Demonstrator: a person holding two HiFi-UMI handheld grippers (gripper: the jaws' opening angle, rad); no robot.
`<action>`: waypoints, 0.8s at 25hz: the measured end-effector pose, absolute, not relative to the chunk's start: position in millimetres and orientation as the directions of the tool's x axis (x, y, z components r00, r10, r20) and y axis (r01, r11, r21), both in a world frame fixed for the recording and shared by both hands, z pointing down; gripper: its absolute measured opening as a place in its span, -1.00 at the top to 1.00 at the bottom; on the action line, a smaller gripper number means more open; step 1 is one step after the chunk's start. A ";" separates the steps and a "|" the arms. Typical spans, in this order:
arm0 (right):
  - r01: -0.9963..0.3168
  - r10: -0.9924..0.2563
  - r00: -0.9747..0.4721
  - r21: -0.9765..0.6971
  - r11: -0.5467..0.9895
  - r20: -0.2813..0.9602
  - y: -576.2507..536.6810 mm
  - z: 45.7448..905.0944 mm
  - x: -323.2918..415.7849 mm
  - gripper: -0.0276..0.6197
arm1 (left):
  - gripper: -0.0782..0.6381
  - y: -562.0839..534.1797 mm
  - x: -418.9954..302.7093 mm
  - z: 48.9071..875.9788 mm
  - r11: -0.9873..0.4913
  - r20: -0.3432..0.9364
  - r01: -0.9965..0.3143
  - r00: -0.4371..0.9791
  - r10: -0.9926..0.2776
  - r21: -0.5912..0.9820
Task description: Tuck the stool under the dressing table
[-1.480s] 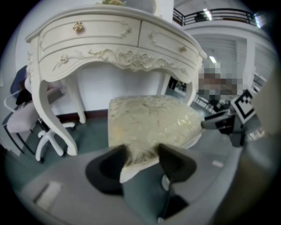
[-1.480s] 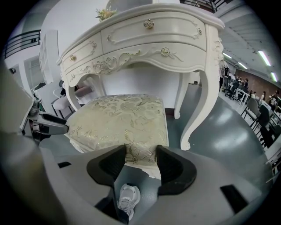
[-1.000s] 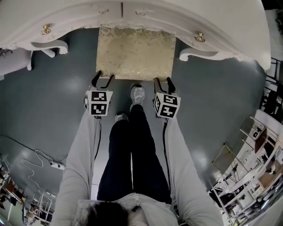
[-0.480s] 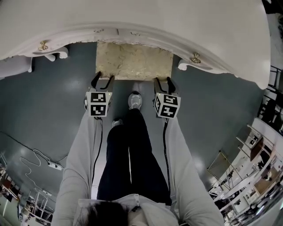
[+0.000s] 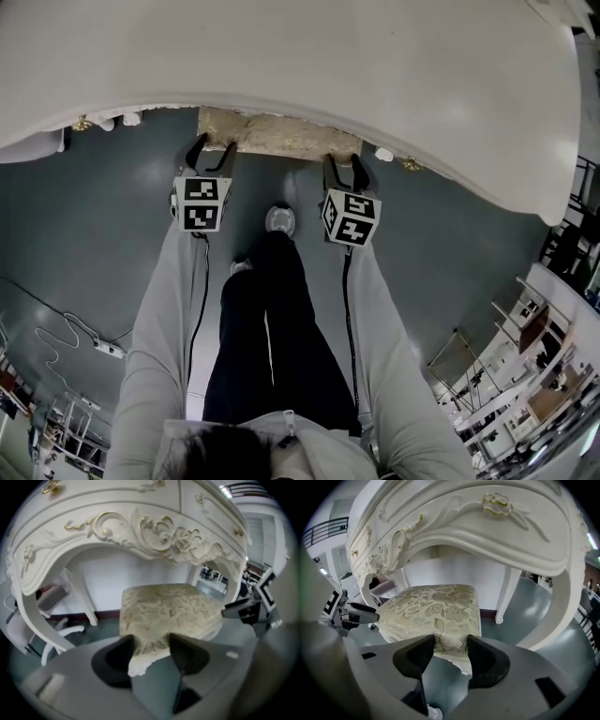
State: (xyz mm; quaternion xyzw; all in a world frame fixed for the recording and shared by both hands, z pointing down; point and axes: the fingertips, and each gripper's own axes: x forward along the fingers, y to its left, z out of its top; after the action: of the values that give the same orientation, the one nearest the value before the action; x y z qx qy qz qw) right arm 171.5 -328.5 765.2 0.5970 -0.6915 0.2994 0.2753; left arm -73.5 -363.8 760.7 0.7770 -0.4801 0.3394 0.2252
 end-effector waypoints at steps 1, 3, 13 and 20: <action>-0.990 -0.661 -0.138 -0.086 0.110 0.738 -332.7 764.9 172.1 0.23 | 0.08 -367.4 -73.0 760.5 -0.437 0.744 -0.899 0.308 -0.593 0.024; -0.990 -0.659 -0.141 -0.086 0.115 0.739 -339.8 764.5 174.0 0.23 | 0.08 -372.9 -71.0 760.2 -0.435 0.742 -0.900 0.310 -0.594 0.028; -0.987 -0.672 -0.160 -0.105 0.122 0.723 -372.3 762.6 171.8 0.23 | 0.08 -410.5 -73.0 759.3 -0.427 0.736 -0.904 0.289 -0.612 0.000; -0.987 -0.675 -0.163 -0.117 0.114 0.719 -388.7 761.7 171.3 0.22 | 0.09 -429.4 -75.0 760.1 -0.420 0.736 -0.907 0.273 -0.620 -0.017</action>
State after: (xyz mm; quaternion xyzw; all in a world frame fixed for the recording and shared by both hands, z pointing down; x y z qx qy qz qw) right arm 171.3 -388.7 761.7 0.5932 -0.7004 0.3017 0.2580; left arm -75.0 -429.4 760.1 0.7697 -0.4961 0.3429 0.2097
